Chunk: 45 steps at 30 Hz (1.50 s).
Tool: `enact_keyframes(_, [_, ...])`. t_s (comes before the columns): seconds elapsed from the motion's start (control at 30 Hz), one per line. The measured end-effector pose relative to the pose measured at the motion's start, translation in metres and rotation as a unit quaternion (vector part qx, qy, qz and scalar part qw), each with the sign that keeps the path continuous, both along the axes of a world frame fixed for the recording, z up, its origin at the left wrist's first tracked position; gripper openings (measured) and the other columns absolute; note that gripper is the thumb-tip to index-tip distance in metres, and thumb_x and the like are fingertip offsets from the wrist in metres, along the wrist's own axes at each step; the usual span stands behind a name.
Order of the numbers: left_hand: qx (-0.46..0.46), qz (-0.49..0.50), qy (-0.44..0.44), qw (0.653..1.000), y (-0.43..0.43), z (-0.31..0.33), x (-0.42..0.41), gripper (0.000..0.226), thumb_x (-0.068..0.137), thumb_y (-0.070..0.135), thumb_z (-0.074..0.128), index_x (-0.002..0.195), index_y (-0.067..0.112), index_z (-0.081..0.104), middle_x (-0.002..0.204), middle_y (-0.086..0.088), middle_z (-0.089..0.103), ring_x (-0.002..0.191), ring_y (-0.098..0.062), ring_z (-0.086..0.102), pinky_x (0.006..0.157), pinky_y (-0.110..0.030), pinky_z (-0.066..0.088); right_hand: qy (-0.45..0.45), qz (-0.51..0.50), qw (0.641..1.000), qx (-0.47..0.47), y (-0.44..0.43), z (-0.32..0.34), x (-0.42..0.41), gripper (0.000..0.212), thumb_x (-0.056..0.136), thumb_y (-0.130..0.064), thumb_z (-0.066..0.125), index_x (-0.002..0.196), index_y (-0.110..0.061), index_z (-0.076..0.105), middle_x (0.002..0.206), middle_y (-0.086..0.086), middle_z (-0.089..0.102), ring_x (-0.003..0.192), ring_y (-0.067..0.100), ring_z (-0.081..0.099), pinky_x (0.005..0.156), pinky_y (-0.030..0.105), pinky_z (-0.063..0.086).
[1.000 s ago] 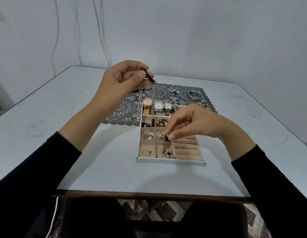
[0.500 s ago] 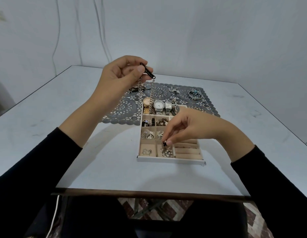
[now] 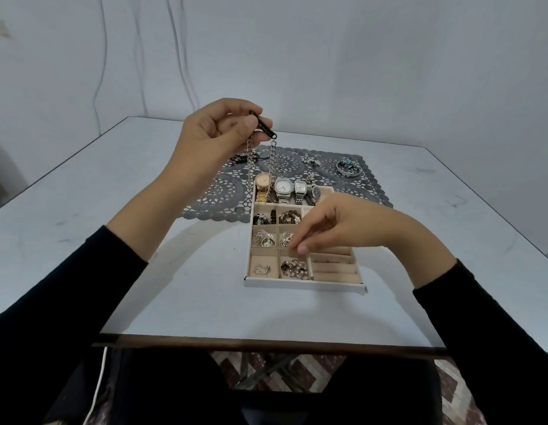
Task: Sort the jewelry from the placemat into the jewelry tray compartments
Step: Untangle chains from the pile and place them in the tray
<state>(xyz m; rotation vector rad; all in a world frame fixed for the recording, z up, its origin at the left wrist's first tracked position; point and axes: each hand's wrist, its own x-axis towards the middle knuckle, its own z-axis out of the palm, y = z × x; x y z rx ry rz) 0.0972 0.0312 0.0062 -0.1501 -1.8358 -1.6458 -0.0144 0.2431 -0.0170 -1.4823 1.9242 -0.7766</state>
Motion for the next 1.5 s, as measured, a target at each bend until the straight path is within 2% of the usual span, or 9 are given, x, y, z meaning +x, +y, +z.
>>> enact_keyframes(0.13, [0.000,0.004,0.000,1.000,0.001,0.002,0.000,0.012,0.096,0.006,0.057,0.104,0.013,0.063,0.093,0.002,0.077,0.082,-0.011,0.071,0.088,-0.028,0.055,-0.061,-0.089,0.987,-0.118,0.010,0.001,-0.006,0.019,0.084,-0.007,0.070,0.103,-0.006,0.072,0.094,0.007,0.075,0.083,0.015,0.071,0.069,0.021,0.056])
enact_keyframes(0.2, [0.001,0.004,0.000,1.000,0.002,0.003,0.000,0.013,0.097,0.006,0.056,0.104,0.013,0.063,0.093,0.002,0.077,0.082,-0.011,0.071,0.087,-0.027,0.055,-0.063,-0.168,0.968,-0.174,0.014,-0.005,-0.019,0.019,0.086,-0.012,0.070,0.105,-0.012,0.071,0.096,0.003,0.074,0.077,0.016,0.071,0.059,0.030,0.058])
enact_keyframes(0.27, [0.001,0.001,0.000,1.000,0.002,0.004,0.000,0.013,0.097,0.006,0.056,0.103,0.013,0.063,0.093,0.002,0.077,0.082,-0.011,0.071,0.087,-0.027,0.054,-0.029,-0.257,0.943,-0.209,0.017,-0.018,-0.037,0.019,0.087,-0.019,0.070,0.106,-0.022,0.071,0.101,-0.002,0.073,0.093,0.025,0.070,0.081,0.052,0.057])
enact_keyframes(0.43, [-0.003,-0.006,-0.007,1.000,0.004,0.003,-0.003,0.013,0.096,0.006,0.056,0.103,0.015,0.063,0.093,0.002,0.077,0.082,-0.011,0.072,0.086,-0.027,0.055,0.082,-0.384,0.894,-0.218,0.028,-0.049,-0.065,0.023,0.091,-0.019,0.063,0.113,-0.024,0.066,0.111,-0.007,0.068,0.104,0.008,0.062,0.100,0.037,0.048])
enact_keyframes(0.6, [0.007,-0.014,-0.008,1.000,0.009,0.002,-0.005,0.011,0.094,0.009,0.058,0.102,0.015,0.064,0.091,0.003,0.077,0.082,-0.011,0.072,0.079,-0.022,0.054,0.196,-0.388,0.894,-0.104,0.039,-0.064,-0.071,0.043,0.095,-0.031,0.055,0.137,-0.019,0.050,0.133,0.004,0.057,0.119,0.019,0.052,0.094,0.023,0.035])
enact_keyframes(0.8, [0.010,-0.034,-0.015,0.999,0.013,0.000,-0.006,0.012,0.090,0.017,0.063,0.102,0.015,0.064,0.092,0.002,0.076,0.081,-0.011,0.072,0.079,-0.024,0.056,0.255,-0.323,0.911,0.011,0.042,-0.074,-0.072,0.053,0.098,-0.040,0.046,0.144,-0.015,0.039,0.148,0.002,0.043,0.134,0.020,0.040,0.108,0.031,0.029])
enact_keyframes(0.97, [0.007,-0.076,-0.026,0.997,0.015,-0.004,-0.001,0.012,0.092,0.010,0.061,0.100,0.017,0.068,0.092,0.000,0.076,0.078,-0.010,0.070,0.079,-0.023,0.055,0.259,-0.324,0.909,0.027,0.043,-0.074,-0.074,0.053,0.098,-0.042,0.044,0.143,-0.014,0.041,0.151,0.003,0.039,0.138,0.020,0.035,0.112,0.035,0.026])
enact_keyframes(1.23, [0.016,-0.158,-0.067,0.985,0.018,-0.005,0.011,0.016,0.076,0.027,0.068,0.090,0.026,0.076,0.085,0.002,0.075,0.070,-0.005,0.069,0.063,-0.012,0.051,0.258,-0.328,0.908,0.030,0.042,-0.073,-0.072,0.052,0.099,-0.042,0.045,0.143,-0.014,0.041,0.152,0.004,0.037,0.141,0.020,0.031,0.110,0.032,0.026])
enact_keyframes(1.5, [0.032,-0.190,-0.052,0.980,0.018,0.002,0.016,0.016,0.076,0.028,0.068,0.090,0.028,0.077,0.085,0.004,0.075,0.069,-0.005,0.069,0.066,-0.014,0.053,0.250,-0.333,0.909,0.029,0.042,-0.073,-0.072,0.053,0.098,-0.043,0.045,0.143,-0.015,0.040,0.154,0.003,0.034,0.141,0.021,0.031,0.111,0.033,0.026])
